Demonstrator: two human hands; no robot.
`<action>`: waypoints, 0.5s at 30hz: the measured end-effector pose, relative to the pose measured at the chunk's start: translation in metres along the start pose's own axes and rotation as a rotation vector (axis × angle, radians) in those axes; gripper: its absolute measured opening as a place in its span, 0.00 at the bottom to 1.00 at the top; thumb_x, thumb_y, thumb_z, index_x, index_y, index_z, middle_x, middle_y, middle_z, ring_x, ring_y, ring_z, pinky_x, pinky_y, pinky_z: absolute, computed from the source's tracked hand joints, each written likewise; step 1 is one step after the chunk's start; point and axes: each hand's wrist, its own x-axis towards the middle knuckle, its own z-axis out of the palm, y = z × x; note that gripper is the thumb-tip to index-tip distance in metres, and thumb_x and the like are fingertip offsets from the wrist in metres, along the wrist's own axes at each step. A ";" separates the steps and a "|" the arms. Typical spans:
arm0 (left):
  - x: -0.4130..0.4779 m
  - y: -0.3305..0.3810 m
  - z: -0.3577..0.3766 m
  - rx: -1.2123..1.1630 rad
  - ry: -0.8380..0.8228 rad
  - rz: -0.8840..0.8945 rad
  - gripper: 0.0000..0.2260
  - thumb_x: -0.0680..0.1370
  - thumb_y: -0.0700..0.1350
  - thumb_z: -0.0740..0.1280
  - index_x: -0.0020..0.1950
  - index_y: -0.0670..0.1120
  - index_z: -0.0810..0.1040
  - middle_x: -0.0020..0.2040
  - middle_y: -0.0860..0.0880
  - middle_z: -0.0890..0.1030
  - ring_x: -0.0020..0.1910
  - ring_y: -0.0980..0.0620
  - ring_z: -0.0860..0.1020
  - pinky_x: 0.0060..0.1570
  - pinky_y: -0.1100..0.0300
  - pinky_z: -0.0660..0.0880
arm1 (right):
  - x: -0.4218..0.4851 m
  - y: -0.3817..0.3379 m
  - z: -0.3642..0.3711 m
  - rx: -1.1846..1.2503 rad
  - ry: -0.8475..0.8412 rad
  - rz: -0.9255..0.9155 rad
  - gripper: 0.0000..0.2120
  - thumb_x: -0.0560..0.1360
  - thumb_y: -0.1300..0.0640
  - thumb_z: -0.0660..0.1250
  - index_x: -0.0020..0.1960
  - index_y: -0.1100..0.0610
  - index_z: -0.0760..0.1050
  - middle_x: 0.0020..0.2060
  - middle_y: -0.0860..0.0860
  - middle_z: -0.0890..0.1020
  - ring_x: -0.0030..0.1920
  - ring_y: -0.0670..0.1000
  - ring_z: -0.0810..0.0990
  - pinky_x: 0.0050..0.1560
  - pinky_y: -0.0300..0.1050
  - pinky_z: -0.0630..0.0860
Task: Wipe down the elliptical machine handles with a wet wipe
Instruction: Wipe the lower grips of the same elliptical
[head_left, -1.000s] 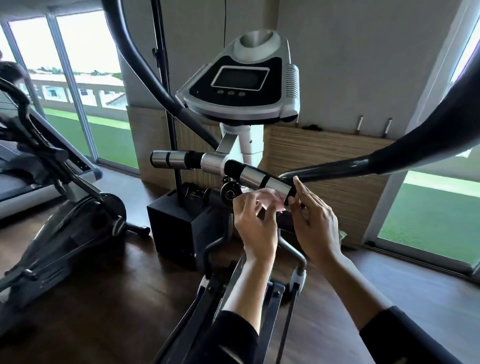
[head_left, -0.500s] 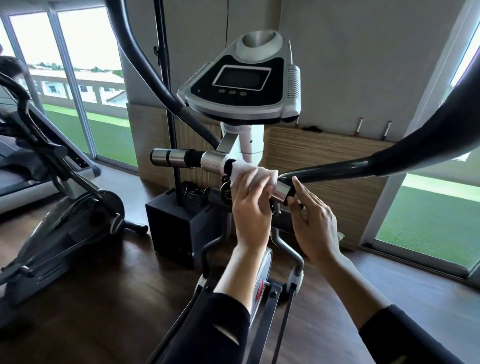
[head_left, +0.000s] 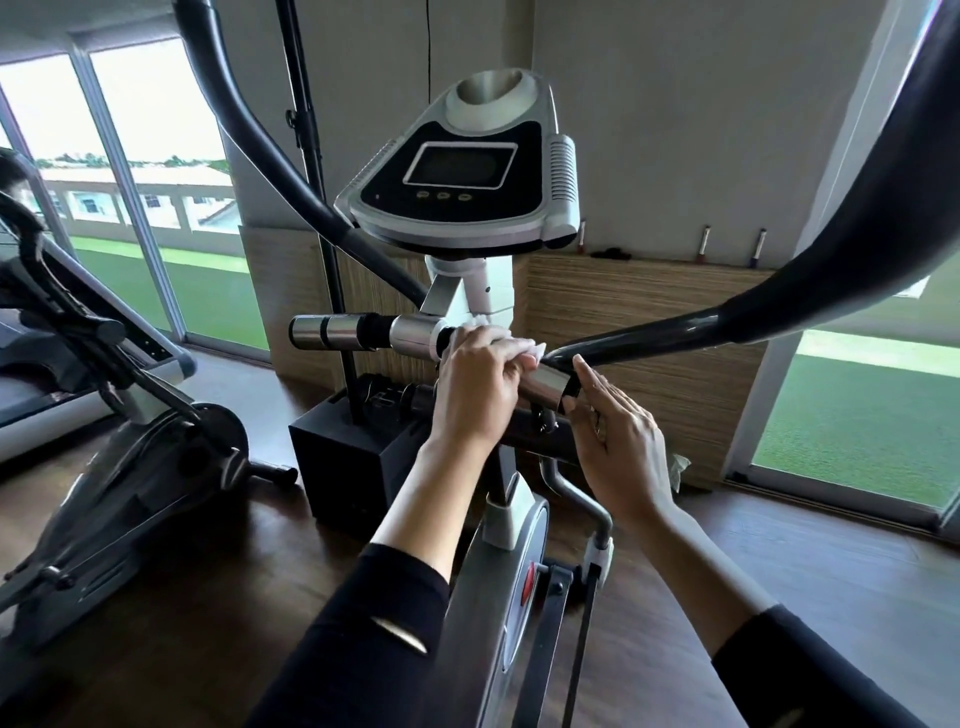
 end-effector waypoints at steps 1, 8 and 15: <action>-0.001 0.003 0.000 0.009 -0.004 0.006 0.09 0.75 0.41 0.71 0.54 0.46 0.84 0.52 0.47 0.83 0.58 0.45 0.75 0.61 0.49 0.72 | 0.000 -0.001 0.000 0.005 0.003 0.001 0.23 0.78 0.49 0.57 0.71 0.54 0.70 0.65 0.52 0.77 0.67 0.52 0.74 0.63 0.54 0.74; -0.011 0.011 0.000 -0.044 0.058 0.062 0.08 0.74 0.41 0.72 0.53 0.49 0.84 0.48 0.53 0.82 0.53 0.48 0.76 0.55 0.50 0.74 | 0.000 -0.003 0.001 -0.004 -0.019 0.023 0.22 0.78 0.53 0.60 0.71 0.54 0.70 0.66 0.52 0.76 0.68 0.53 0.73 0.66 0.55 0.72; -0.039 0.024 0.004 -0.092 0.203 -0.038 0.09 0.74 0.37 0.72 0.51 0.46 0.84 0.48 0.51 0.81 0.47 0.49 0.76 0.54 0.61 0.73 | -0.010 -0.008 -0.011 -0.116 -0.030 0.144 0.23 0.79 0.45 0.53 0.69 0.53 0.69 0.60 0.50 0.80 0.58 0.54 0.78 0.56 0.50 0.74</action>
